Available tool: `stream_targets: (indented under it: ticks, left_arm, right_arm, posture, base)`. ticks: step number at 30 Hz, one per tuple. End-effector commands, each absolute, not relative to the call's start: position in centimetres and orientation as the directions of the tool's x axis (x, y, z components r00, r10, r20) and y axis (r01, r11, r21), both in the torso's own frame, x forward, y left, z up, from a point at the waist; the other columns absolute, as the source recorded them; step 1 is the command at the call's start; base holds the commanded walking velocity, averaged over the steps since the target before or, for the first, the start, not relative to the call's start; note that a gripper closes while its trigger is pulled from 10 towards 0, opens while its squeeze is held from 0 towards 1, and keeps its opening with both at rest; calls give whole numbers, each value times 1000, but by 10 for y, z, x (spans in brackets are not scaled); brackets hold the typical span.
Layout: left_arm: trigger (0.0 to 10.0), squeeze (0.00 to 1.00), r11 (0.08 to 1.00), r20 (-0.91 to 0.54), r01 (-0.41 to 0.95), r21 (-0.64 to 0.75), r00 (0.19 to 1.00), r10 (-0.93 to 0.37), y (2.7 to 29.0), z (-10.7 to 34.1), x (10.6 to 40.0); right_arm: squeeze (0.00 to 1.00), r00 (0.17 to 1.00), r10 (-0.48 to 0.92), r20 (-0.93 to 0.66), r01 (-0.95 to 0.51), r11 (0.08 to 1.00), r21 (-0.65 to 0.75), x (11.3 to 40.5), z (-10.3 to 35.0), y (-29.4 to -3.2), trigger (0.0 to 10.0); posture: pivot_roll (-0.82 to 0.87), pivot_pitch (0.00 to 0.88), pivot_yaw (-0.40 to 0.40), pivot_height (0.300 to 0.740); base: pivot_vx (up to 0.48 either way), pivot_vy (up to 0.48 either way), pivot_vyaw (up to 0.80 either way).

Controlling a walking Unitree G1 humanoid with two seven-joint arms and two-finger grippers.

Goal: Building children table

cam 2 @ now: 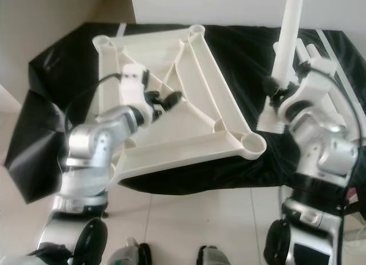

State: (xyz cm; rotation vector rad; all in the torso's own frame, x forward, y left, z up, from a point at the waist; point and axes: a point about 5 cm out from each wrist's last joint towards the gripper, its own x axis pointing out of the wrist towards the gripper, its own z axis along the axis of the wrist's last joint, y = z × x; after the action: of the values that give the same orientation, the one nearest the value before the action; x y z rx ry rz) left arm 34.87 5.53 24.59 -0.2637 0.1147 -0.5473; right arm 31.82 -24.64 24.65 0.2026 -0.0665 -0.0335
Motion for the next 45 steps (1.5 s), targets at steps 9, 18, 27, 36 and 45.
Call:
stream_targets:
  ticks: [9, 18, 27, 36, 45]
  left_arm:
    - [10000, 0, 875, 64, 469, -121, 883, -465, 51, 243, 362]
    - [10000, 0, 803, 118, 571, -168, 821, -559, 39, 242, 360]
    - [10000, 0, 699, 171, 711, 75, 682, -711, 18, 249, 352]
    - [10000, 0, 582, 124, 811, 60, 573, -810, -15, 251, 353]
    - [10000, 0, 501, 76, 865, 31, 498, -864, -34, 252, 352]
  right_arm:
    - [0, 970, -194, 144, 141, 939, 313, 308, 217, -221, 10000]
    - [0, 977, -115, 180, 56, 952, 301, 310, 213, -199, 10000]
    - [0, 968, 65, 244, -120, 968, 221, 308, 214, -176, 10000]
    - [0, 938, 233, 256, -284, 940, 189, 307, 213, -147, 10000]
    - [0, 901, 354, 251, -391, 913, 116, 298, 207, -130, 0]
  posture:
    - [-122, 0, 43, 740]
    - [-106, 2, 34, 740]
    - [-91, 0, 23, 740]
    - [-93, 0, 29, 740]
    - [-111, 0, 54, 740]
  base:
    - [0, 0, 0]
    - [0, 0, 0]
    - [0, 0, 0]
    - [0, 0, 0]
    - [0, 0, 0]
